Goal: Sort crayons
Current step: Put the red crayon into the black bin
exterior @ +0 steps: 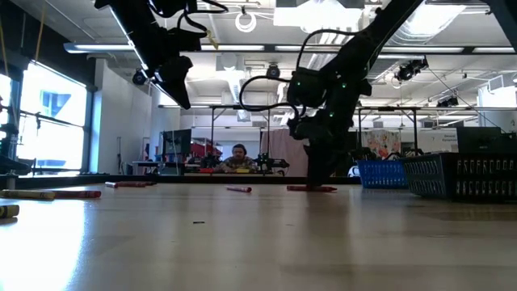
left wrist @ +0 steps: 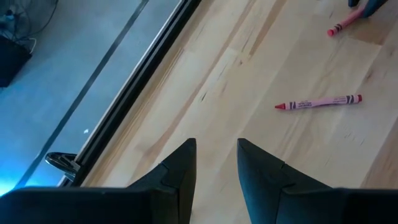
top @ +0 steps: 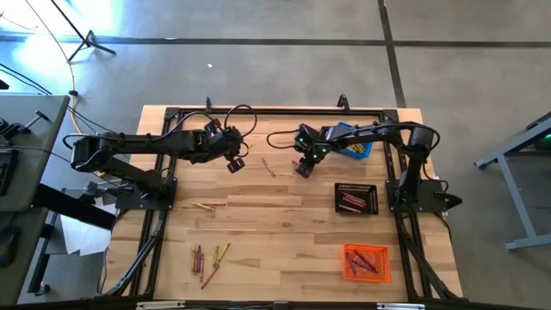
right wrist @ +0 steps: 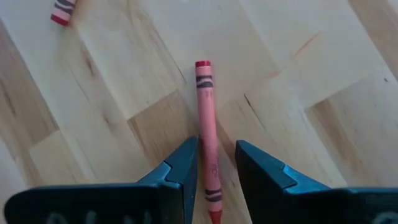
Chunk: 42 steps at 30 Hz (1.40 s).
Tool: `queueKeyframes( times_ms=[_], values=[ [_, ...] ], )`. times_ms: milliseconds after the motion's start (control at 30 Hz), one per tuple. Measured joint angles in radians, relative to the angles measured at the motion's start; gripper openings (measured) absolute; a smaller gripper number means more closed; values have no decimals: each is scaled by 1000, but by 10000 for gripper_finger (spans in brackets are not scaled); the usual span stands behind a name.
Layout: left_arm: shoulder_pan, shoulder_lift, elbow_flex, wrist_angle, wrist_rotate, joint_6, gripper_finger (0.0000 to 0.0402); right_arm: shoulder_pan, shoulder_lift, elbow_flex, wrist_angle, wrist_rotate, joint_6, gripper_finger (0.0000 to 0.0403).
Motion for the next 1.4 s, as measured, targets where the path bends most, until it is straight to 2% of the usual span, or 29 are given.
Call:
queueKeyframes(
  times_ms=[300, 400, 567, 767, 933, 1067, 1233, 1400],
  values=[
    [0, 0, 0, 0, -1, 13, 101, 2, 19, 3, 11, 44, -1, 96],
    [0, 0, 0, 0, -1, 13, 101, 2, 20, 2, 9, 50, 5, 75],
    [0, 0, 0, 0, 0, 11, 101, 5, 21, 2, -4, 26, 2, 14],
    [0, 0, 0, 0, 1, 11, 101, 12, 23, 32, -28, 0, -29, 18],
    [0, 0, 0, 0, 2, -6, 101, 24, 29, 127, -148, -63, -99, 6],
    [0, 0, 0, 0, 2, -13, 101, 51, 27, 209, -338, -113, -186, 9],
    [0, 0, 0, 0, 2, -14, 101, 148, 25, 262, -560, -130, -304, 11],
    [0, 0, 0, 12, 2, -14, 101, 266, 11, 264, -697, -115, -396, 11]
  ],
)
